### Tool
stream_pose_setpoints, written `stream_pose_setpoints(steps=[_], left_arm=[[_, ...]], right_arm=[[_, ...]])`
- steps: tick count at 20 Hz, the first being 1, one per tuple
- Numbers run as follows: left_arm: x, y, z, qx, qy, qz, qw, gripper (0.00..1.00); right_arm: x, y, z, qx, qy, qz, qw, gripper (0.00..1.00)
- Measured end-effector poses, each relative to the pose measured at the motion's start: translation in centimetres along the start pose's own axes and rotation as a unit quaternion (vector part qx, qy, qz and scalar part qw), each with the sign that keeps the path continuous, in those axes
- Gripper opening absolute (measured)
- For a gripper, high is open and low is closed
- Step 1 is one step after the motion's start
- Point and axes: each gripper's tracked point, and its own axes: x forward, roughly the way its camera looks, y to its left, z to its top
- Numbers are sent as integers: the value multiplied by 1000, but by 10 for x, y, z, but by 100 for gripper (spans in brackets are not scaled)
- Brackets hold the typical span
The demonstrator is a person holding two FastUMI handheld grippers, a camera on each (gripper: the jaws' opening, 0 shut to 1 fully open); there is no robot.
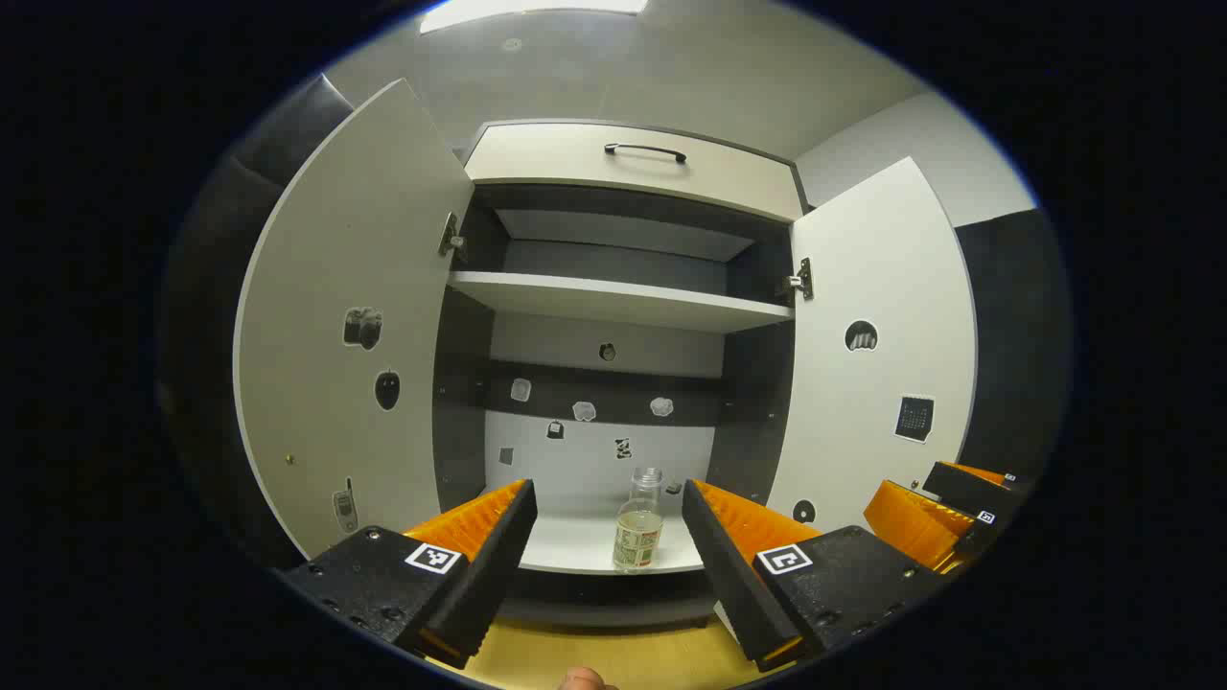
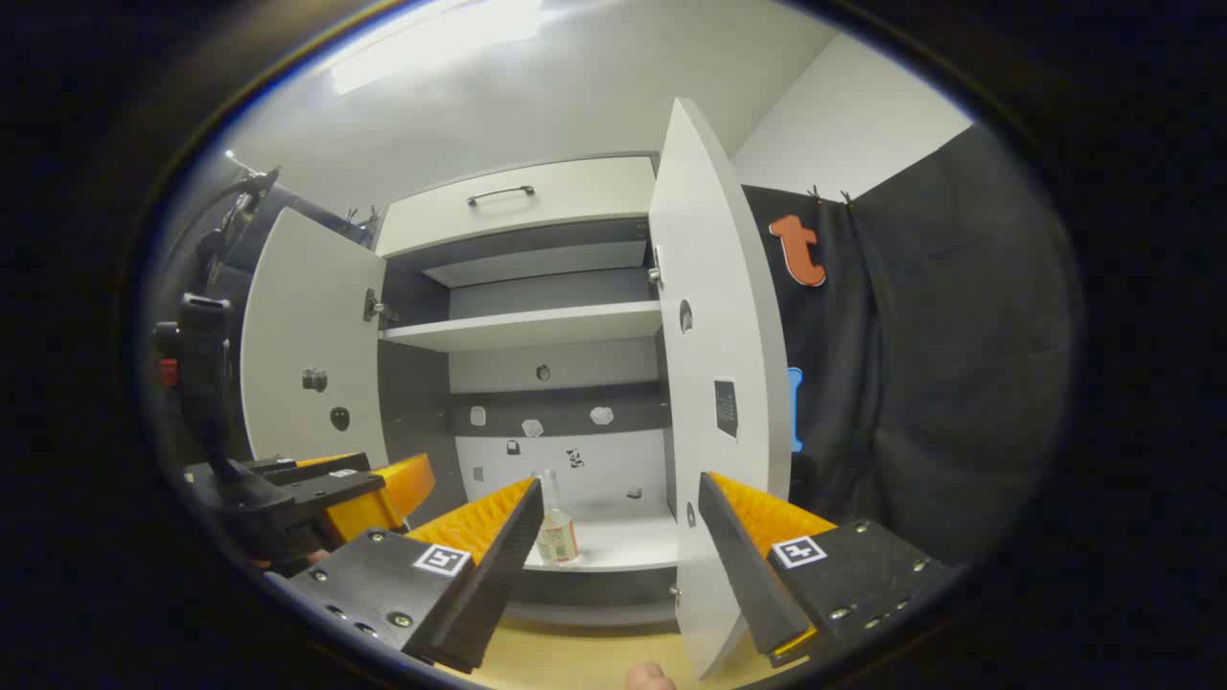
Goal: Grasp the bottle in the cabinet with the left hand and place it on the coaster, then close the right door with the right hand and the left door with the left hand.
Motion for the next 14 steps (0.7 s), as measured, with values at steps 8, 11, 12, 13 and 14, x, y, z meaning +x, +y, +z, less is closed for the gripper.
stream_pose_setpoints(steps=[8, 11, 12, 13, 14], left_arm=[[2, -1, -1, 2, 3, -10, 1000, 96], [2, -1, -1, 2, 3, -12, 1000, 96], [2, -2, -1, 2, 4, -13, 1000, 96], [2, -2, -1, 2, 4, -13, 1000, 96], [3, -2, -1, 2, 4, -14, 1000, 96]], right_arm=[[1, -3, 4, 3, -2, 1, 1000, 98], [3, -3, 5, 3, -5, 1, 1000, 98], [3, -3, 5, 3, -6, 0, 1000, 98], [3, -4, 5, 3, -6, 0, 1000, 98], [3, -4, 5, 3, -5, 0, 1000, 98]])
